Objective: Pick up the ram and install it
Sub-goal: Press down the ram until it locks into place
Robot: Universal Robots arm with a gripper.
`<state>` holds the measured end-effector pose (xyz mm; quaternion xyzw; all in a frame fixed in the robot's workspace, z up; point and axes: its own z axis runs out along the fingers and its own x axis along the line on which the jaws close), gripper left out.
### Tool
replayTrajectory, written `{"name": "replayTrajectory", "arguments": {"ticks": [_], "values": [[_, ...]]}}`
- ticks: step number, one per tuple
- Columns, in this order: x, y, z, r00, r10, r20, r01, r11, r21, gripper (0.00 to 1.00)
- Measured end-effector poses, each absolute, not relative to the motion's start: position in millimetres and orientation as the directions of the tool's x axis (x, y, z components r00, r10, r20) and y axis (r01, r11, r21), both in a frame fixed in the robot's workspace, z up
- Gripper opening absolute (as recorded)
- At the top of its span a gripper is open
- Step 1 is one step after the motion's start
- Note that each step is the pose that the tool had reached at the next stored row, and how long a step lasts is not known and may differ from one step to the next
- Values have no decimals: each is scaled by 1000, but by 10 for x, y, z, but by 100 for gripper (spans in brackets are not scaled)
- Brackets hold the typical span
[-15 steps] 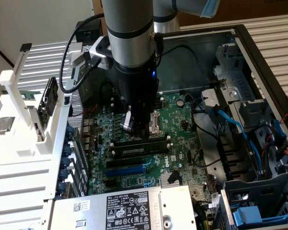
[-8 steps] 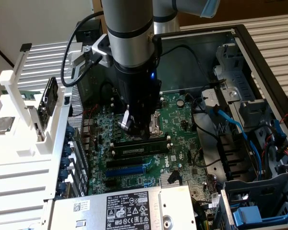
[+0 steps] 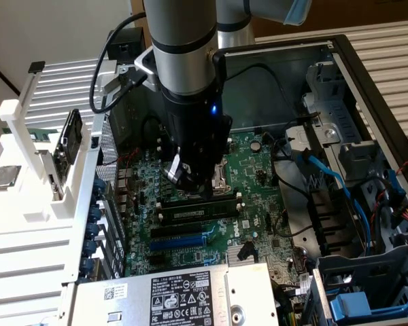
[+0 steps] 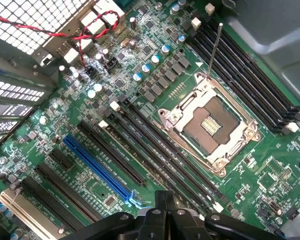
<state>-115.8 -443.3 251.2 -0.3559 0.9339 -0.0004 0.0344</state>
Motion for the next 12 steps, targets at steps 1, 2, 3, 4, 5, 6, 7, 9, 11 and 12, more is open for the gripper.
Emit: {"name": "replayTrajectory", "arguments": {"ticks": [1,2,3,4,5,6,7,9,11,12], "values": [[-1157,-4433,2512,-755,-653,-64,-653,757,-25,10],[-1157,-4433,2512,-764,-643,-64,-642,766,-25,10],[-1157,-4433,2512,-773,-631,-64,-630,776,-25,10],[-1157,-4433,2512,-783,-619,-64,-619,785,-25,10],[-1157,-4433,2512,-793,-606,-64,-606,795,-25,10],[-1157,-4433,2512,-810,-583,-64,-582,812,-25,10],[-1157,-4433,2512,-819,-570,-64,-570,821,-25,10],[-1157,-4433,2512,-836,-545,-64,-545,838,-25,10],[-1157,-4433,2512,-852,-519,-64,-519,855,-25,10],[-1157,-4433,2512,-860,-506,-64,-506,862,-25,10]]}}
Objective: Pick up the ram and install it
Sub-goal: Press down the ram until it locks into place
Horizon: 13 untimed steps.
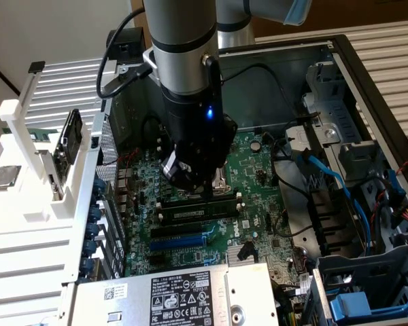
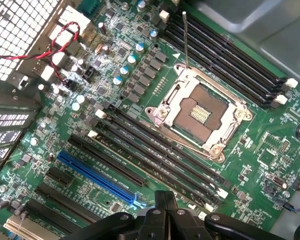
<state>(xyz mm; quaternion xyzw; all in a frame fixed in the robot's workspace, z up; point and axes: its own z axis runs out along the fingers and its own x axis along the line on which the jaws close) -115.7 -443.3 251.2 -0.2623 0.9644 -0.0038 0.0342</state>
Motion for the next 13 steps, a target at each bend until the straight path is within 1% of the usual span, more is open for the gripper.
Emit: {"name": "replayTrajectory", "arguments": {"ticks": [9,13], "values": [[-1157,-4433,2512,-927,-369,-64,-368,929,-25,10],[-1157,-4433,2512,-928,-367,-64,-367,930,-25,10]]}}
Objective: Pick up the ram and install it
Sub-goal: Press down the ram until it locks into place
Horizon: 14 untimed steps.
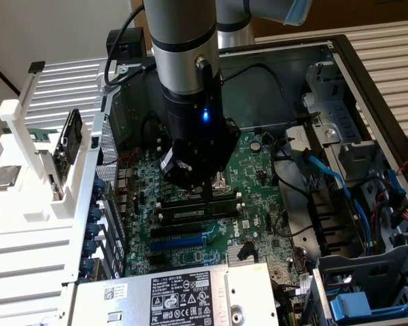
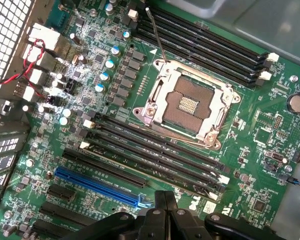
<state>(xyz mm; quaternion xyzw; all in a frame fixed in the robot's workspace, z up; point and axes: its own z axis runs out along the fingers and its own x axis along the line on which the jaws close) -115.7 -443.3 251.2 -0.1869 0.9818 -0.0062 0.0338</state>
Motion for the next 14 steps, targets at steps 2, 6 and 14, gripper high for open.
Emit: {"name": "replayTrajectory", "arguments": {"ticks": [2,6,14], "values": [[-1157,-4433,2512,-928,-368,-64,-367,930,-25,10],[-1158,-4432,2512,-932,-357,-65,-356,934,-23,10],[-1158,-4433,2512,-955,-290,-65,-289,957,-23,10]]}}
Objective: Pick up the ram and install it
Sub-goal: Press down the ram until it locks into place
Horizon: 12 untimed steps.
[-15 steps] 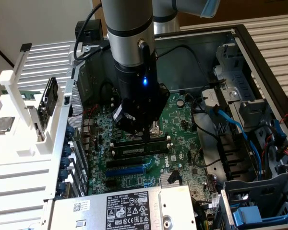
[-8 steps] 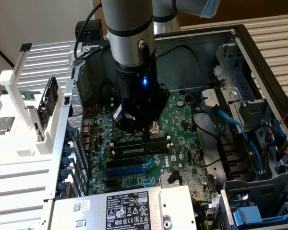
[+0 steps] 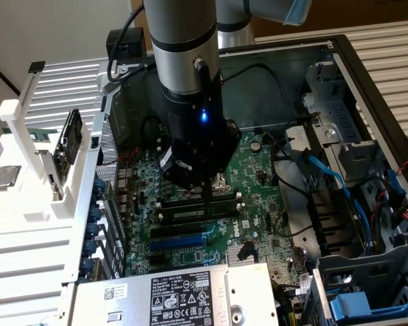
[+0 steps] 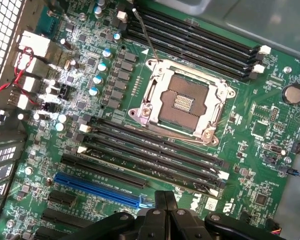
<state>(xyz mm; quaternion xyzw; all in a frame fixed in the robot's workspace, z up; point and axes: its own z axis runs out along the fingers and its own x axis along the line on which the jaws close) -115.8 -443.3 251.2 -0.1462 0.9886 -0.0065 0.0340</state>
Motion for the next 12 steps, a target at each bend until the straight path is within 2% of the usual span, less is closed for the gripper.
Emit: {"name": "replayTrajectory", "arguments": {"ticks": [12], "values": [[-1157,-4433,2512,-993,-98,-65,-97,995,-23,10]]}}
